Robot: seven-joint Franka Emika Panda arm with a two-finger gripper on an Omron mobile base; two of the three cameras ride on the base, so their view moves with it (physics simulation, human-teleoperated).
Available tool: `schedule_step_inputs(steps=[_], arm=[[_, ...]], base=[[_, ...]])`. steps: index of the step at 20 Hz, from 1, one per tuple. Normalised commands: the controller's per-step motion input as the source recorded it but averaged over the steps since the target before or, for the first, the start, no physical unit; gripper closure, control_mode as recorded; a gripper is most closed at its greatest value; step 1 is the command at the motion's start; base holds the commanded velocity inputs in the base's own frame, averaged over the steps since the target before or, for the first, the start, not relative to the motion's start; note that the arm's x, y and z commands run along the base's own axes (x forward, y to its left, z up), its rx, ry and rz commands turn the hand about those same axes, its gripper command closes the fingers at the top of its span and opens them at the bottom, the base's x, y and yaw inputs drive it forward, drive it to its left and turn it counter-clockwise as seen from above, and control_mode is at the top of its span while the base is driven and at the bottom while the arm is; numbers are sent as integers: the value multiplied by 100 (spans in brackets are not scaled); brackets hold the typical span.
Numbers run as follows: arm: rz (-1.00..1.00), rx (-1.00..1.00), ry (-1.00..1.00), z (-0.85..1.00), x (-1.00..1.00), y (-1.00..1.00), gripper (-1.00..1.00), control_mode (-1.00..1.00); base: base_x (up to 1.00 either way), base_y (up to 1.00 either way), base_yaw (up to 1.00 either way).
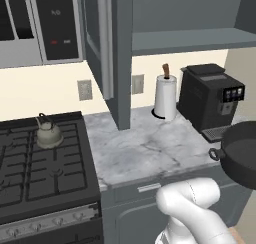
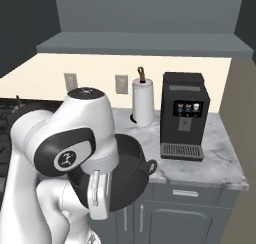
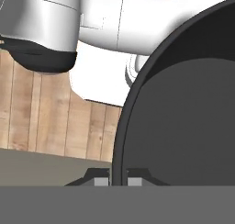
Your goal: Pick the kettle from the cabinet and place it on a stove burner. Then pick the pot from the counter and place it on another stove burner. Finally, turn both burners on.
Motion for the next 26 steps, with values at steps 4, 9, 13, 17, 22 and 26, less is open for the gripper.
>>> schedule_step_inputs(steps=[4,9,13,17,22,26], arm=[[0,0,0,0,0,0,100,100],[0,0,0,0,0,0,100,100],[0,0,0,0,0,0,100,100],[0,0,0,0,0,0,100,100],[0,0,0,0,0,0,100,100],[0,0,0,0,0,0,100,100]], base=[[-51,8,0],[-38,34,0],[-35,55,0],[-35,64,0],[-42,56,0],[-46,55,0]])
